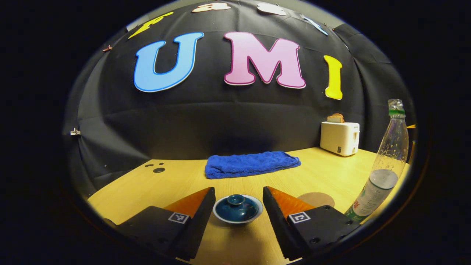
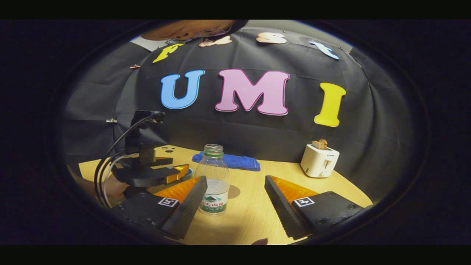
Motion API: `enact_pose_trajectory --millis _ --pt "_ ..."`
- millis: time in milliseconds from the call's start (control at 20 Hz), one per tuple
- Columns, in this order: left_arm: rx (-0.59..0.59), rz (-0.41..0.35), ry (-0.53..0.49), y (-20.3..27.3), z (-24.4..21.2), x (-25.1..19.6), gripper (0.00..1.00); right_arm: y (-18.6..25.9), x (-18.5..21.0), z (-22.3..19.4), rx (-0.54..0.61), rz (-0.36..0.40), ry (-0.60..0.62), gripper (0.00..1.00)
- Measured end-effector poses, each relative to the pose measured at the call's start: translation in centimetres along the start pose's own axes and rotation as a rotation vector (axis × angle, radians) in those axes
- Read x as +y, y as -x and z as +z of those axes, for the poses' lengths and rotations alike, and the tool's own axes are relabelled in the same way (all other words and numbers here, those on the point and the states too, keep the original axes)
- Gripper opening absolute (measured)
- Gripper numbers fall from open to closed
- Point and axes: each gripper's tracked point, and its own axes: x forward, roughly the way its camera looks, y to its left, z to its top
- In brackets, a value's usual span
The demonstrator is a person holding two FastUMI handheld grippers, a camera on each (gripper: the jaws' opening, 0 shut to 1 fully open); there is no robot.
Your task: Open the teacup lid with one hand, grasp the water bottle and pour water into the teacup with the other hand; after pouring, place the water bottle on the coaster and then close the teacup lid.
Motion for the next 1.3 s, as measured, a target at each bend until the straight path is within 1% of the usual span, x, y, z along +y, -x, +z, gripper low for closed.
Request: enact_pose_trajectory --millis 100,200,450,500,550,600,650,700,750,800,900,950,1000,1150,1200,1250,1300 --pt "0.017 0.003 -0.006 -0.6 -0.6 0.1 0.82 -0.1 0.2 -0.2 0.006 0.002 0.006 0.97" --pt "0.018 0.015 0.003 -0.9 -0.5 0.5 0.77 -0.3 0.3 -0.5 0.012 0.004 -0.005 0.97" --pt "0.064 0.024 0.04 -2.3 -1.2 1.0 0.57 -0.6 0.4 -0.9 0.016 0.001 -0.012 0.98" --pt "0.074 0.017 0.038 -2.4 -1.4 0.9 0.49 -0.6 0.4 -0.8 0.015 -0.001 -0.015 0.97" --pt "0.075 0.016 0.032 -2.4 -1.4 0.8 0.39 -0.7 0.4 -0.9 0.014 -0.002 -0.019 0.97" --pt "0.079 0.018 0.023 -2.5 -1.4 0.7 0.41 -0.8 0.4 -0.9 0.016 -0.004 -0.02 0.98" --pt "0.084 0.025 0.014 -2.3 -1.7 0.6 0.38 -0.9 0.4 -1.1 0.017 -0.003 -0.019 0.97" --pt "0.084 0.036 0.006 -2.2 -1.7 0.7 0.32 -0.8 0.5 -1.1 0.016 -0.002 -0.017 0.97" --pt "0.069 0.04 0.008 -2.3 -1.4 0.6 0.31 -0.9 0.7 -1.4 0.016 0.0 -0.017 0.97" --pt "0.054 0.04 0.026 -2.1 -0.9 0.5 0.36 -0.9 0.9 -1.6 0.017 0.006 -0.017 0.98" --pt "0.008 0.045 0.087 -1.4 0.3 0.6 0.27 -1.4 1.5 -2.6 0.026 0.024 -0.013 0.97" --pt "-0.015 0.055 0.099 -0.9 1.0 1.0 0.31 -1.5 2.0 -3.3 0.032 0.034 -0.016 0.97" --pt "-0.036 0.065 0.097 -0.3 2.0 1.5 0.31 -1.7 2.5 -3.9 0.039 0.048 -0.026 0.97" --pt "-0.068 0.075 0.098 1.6 3.7 1.9 0.31 -2.6 4.0 -5.5 0.058 0.076 -0.063 0.98" --pt "-0.067 0.073 0.101 2.1 3.9 2.0 0.27 -3.0 4.4 -6.0 0.064 0.082 -0.073 0.98" --pt "-0.062 0.074 0.096 2.6 4.2 2.2 0.27 -3.7 4.7 -6.3 0.066 0.087 -0.084 0.98" --pt "-0.061 0.079 0.088 3.1 4.3 2.6 0.35 -4.3 5.0 -6.6 0.065 0.088 -0.095 0.98"
